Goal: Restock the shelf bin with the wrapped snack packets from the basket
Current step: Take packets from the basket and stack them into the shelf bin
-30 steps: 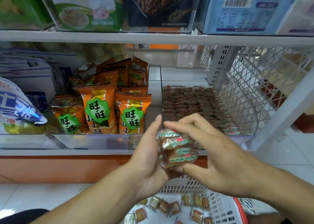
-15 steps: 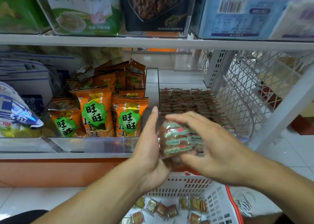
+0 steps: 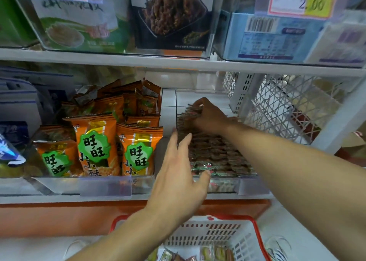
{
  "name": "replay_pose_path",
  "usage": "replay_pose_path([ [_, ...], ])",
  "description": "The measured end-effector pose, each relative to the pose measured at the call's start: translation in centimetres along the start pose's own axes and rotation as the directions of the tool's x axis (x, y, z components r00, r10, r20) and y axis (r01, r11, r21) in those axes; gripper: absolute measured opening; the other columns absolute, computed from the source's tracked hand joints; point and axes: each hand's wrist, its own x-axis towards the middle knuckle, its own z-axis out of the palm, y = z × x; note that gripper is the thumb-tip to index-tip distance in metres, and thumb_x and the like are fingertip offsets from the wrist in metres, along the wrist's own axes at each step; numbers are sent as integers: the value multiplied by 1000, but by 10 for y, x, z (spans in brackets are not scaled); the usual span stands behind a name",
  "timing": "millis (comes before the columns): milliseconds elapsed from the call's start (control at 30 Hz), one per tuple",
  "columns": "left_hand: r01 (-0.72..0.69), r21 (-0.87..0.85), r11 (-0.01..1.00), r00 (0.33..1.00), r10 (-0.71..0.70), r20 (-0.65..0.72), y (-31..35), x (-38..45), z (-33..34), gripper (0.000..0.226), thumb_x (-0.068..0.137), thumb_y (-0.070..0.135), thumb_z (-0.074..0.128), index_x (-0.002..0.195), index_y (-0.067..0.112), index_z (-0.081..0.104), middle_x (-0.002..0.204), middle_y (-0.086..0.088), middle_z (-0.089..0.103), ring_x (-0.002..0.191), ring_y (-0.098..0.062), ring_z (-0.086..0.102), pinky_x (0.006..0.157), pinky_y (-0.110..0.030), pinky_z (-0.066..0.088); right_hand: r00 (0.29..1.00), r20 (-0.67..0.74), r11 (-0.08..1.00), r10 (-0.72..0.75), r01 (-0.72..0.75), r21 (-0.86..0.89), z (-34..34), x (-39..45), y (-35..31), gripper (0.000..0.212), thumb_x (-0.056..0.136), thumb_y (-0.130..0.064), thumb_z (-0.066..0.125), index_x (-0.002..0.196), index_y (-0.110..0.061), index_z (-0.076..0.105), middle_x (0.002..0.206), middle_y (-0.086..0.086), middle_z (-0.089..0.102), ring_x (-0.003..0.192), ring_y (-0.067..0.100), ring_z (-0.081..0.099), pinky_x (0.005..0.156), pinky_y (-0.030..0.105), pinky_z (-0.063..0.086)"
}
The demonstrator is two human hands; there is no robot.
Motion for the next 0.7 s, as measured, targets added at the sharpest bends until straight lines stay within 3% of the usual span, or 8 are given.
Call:
replay_pose_path([
  [67, 2, -7, 1000, 1000, -2, 25, 0, 3, 1, 91, 91, 45, 65, 154, 49, -1, 156, 38, -12, 152, -9, 19, 110, -22, 17, 1000, 8, 1000, 0, 0, 2, 6, 19, 3, 52, 83, -20, 78, 128, -17, 51, 131, 6, 57, 115, 21, 58, 91, 32, 50],
  [133, -3, -15, 1000, 999, 4, 37, 0, 4, -1, 91, 90, 43, 65, 152, 52, -1, 151, 43, -12, 151, -9, 22, 107, -22, 21, 1000, 26, 1000, -6, 6, -2, 11, 31, 1, 54, 81, -21, 81, 128, -15, 56, 134, 7, 57, 120, 22, 57, 98, 31, 47],
  [267, -13, 6, 1000, 998, 13, 54, -1, 2, -3, 90, 90, 44, 64, 151, 53, -2, 156, 38, -15, 148, -12, 31, 110, -26, 32, 999, -44, 999, -27, 28, 20, 18, 36, -4, 65, 82, -21, 81, 140, -10, 53, 142, 11, 55, 128, 24, 54, 97, 21, 39],
  [333, -21, 14, 1000, 998, 20, 62, -1, 2, -3, 90, 90, 44, 65, 152, 51, -1, 157, 37, -17, 150, -11, 26, 110, -27, 32, 994, -107, 1000, -10, 12, 18, 20, 33, -3, 69, 84, -22, 80, 144, -11, 48, 145, 11, 51, 131, 24, 51, 97, 19, 37],
  [567, -36, 12, 999, 997, 35, 73, -4, 2, -3, 87, 91, 42, 66, 154, 47, 6, 159, 34, -19, 155, -11, 15, 115, -30, 32, 970, -239, 996, -45, 24, -89, 26, 17, -4, 41, 93, -12, 64, 133, -14, 54, 117, 17, 67, 107, 30, 65, 87, 30, 49],
  [700, -34, 16, 999, 996, 33, 80, -5, 2, -3, 85, 90, 43, 65, 153, 48, 8, 160, 32, -20, 155, -12, 17, 116, -32, 33, 962, -272, 1000, 24, -20, 21, 31, 14, -14, 54, 91, -6, 64, 142, -12, 48, 132, 16, 62, 120, 30, 60, 102, 38, 48],
])
